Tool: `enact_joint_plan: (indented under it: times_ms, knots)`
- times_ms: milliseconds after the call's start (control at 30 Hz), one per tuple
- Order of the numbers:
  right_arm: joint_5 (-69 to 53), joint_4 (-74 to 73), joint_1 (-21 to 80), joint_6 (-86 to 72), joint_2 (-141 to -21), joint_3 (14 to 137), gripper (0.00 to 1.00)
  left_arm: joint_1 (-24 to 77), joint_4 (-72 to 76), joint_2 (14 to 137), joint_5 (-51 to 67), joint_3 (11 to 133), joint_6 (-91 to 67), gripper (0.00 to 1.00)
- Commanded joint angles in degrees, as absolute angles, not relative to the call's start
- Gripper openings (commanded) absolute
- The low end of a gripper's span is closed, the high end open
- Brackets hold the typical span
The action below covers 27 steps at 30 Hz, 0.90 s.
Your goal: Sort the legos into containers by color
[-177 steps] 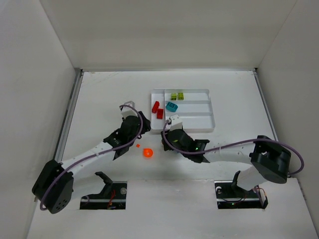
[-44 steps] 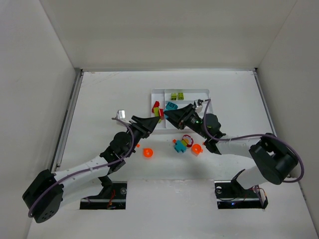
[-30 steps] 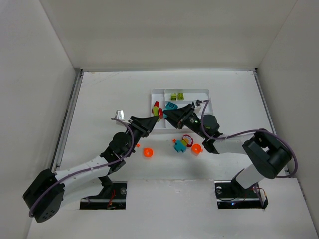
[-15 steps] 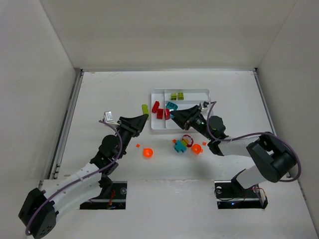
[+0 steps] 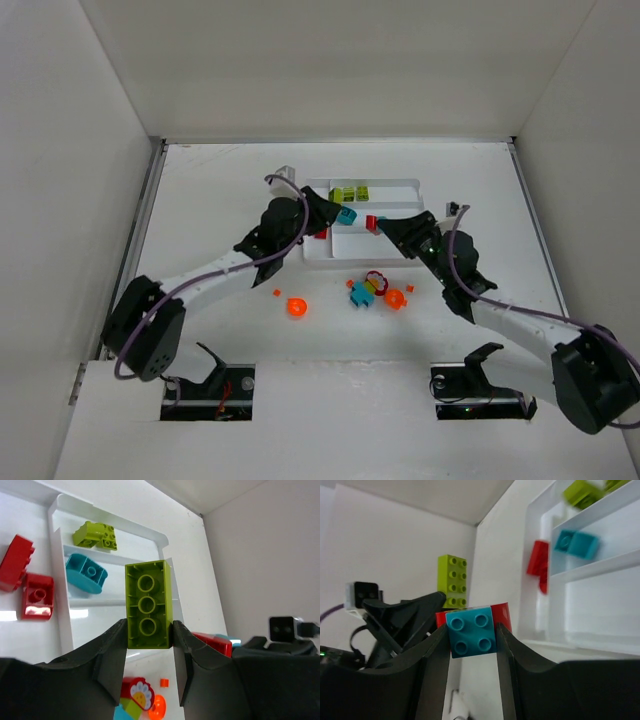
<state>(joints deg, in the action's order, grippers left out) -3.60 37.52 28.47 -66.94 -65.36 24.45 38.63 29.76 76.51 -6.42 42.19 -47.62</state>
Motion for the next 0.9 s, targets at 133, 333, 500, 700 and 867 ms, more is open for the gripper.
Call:
enact_joint_plan:
  times_ms: [133,333,500,700,867]
  knots:
    - [15.5,16.8,27.6,-50.3,-55.3,24.4,0.21,36.3,22.8,93.6,2.7,61.9,-39.4,0.14]
    - [16.3,16.9,25.4,-49.7,-52.7,21.0,0.21,36.4,16.2,108.5,11.2,79.4,-38.2,0.14]
    - [15.1,17.4,23.2,-49.6,-50.3,18.9,0.21,36.7,10.6,118.6,13.7,92.4,-37.6,0.15]
    - [14.2,18.8,22.7,-49.3,-48.4,17.3,0.22,36.3,3.7,127.6,14.2,104.5,-36.7,0.17]
    - [14.0,19.2,22.8,-49.2,-48.6,17.4,0.22,36.5,0.8,131.5,14.3,110.1,-36.6,0.19]
